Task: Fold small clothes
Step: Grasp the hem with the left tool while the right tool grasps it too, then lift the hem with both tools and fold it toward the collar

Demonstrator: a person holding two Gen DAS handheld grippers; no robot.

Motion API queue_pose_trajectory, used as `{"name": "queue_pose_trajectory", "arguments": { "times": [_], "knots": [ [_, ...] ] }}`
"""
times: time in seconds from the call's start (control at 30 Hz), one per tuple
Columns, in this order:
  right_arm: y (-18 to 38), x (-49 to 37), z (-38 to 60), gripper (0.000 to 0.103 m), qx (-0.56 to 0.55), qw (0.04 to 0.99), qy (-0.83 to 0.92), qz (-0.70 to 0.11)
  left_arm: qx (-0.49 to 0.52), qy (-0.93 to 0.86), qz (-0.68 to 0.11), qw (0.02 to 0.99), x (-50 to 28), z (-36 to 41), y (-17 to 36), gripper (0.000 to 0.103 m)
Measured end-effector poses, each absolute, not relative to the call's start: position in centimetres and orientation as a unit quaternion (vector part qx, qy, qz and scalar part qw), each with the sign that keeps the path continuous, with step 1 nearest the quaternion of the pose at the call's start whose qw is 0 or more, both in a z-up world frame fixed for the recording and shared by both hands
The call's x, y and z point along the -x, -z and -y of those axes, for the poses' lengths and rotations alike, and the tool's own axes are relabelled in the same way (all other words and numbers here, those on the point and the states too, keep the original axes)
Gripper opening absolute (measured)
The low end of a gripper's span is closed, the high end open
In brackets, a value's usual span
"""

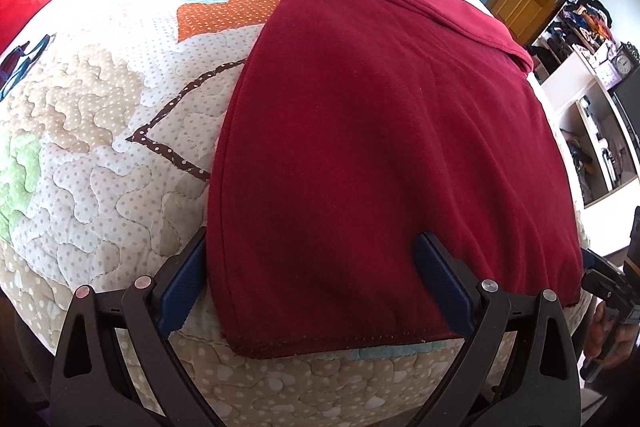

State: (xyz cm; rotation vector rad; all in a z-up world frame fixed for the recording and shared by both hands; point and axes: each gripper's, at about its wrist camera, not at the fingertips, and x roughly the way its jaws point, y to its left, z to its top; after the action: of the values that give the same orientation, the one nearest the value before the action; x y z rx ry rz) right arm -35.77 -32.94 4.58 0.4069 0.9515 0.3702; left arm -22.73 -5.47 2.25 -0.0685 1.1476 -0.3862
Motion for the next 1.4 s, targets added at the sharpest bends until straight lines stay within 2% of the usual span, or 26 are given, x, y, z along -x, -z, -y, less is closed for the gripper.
{"name": "queue_pose_trajectory", "arguments": {
  "times": [0.33, 0.37, 0.4, 0.43, 0.47, 0.5, 0.57, 0.6, 0.63, 0.67, 0.73, 0.93, 1.13, 1.4],
  "knots": [
    [-4.3, 36.2, 33.3, 0.087, -0.206, 0.861, -0.183, -0.428, 0.016, 0.189, -0.538, 0.821, 22.7, 6.2, -2.1, 0.102],
    [-4.4, 36.3, 33.2, 0.08, -0.203, 0.863, -0.181, -0.426, 0.02, 0.189, -0.538, 0.822, 22.7, 6.2, -2.1, 0.102],
    [-4.4, 36.3, 33.1, 0.064, -0.198, 0.862, -0.18, -0.43, 0.023, 0.188, -0.537, 0.822, 22.7, 6.1, -2.1, 0.101],
    [-4.5, 36.2, 33.0, 0.052, -0.191, 0.86, -0.186, -0.435, 0.027, 0.187, -0.536, 0.823, 22.8, 6.1, -2.3, 0.098],
    [-4.6, 36.1, 33.1, 0.031, -0.192, 0.857, -0.195, -0.436, 0.027, 0.186, -0.533, 0.825, 22.9, 6.0, -2.4, 0.088],
    [-4.4, 35.9, 33.1, 0.023, -0.2, 0.853, -0.207, -0.436, 0.024, 0.183, -0.531, 0.827, 23.0, 5.9, -2.6, 0.082],
    [-3.6, 35.3, 33.1, 0.016, -0.214, 0.846, -0.219, -0.437, 0.03, 0.18, -0.529, 0.829, 22.9, 5.4, -2.9, 0.055],
    [-3.3, 35.1, 33.0, 0.012, -0.218, 0.845, -0.221, -0.435, 0.039, 0.179, -0.53, 0.828, 22.8, 4.9, -3.0, 0.048],
    [-3.1, 34.9, 33.0, 0.011, -0.225, 0.844, -0.224, -0.433, 0.054, 0.184, -0.533, 0.824, 22.6, 4.3, -3.2, 0.031],
    [-3.1, 34.6, 33.1, 0.01, -0.239, 0.841, -0.232, -0.427, 0.068, 0.185, -0.536, 0.821, 22.5, 3.8, -3.5, 0.021],
    [-3.6, 34.2, 33.1, 0.01, -0.255, 0.838, -0.253, -0.412, 0.081, 0.193, -0.537, 0.817, 22.3, 3.3, -3.9, 0.012],
    [-7.7, 32.5, 33.6, 0.01, -0.252, 0.855, -0.292, -0.348, 0.072, 0.21, -0.537, 0.814, 21.5, 4.1, -4.7, 0.01],
    [-10.1, 30.0, 34.9, 0.009, -0.251, 0.871, -0.293, -0.303, 0.094, 0.239, -0.493, 0.831, 18.5, 4.3, -9.0, 0.01],
    [-12.9, 22.1, 38.5, 0.009, -0.263, 0.903, -0.229, -0.251, 0.081, 0.252, -0.425, 0.866, 7.9, 8.7, -14.0, 0.01]
  ]
}}
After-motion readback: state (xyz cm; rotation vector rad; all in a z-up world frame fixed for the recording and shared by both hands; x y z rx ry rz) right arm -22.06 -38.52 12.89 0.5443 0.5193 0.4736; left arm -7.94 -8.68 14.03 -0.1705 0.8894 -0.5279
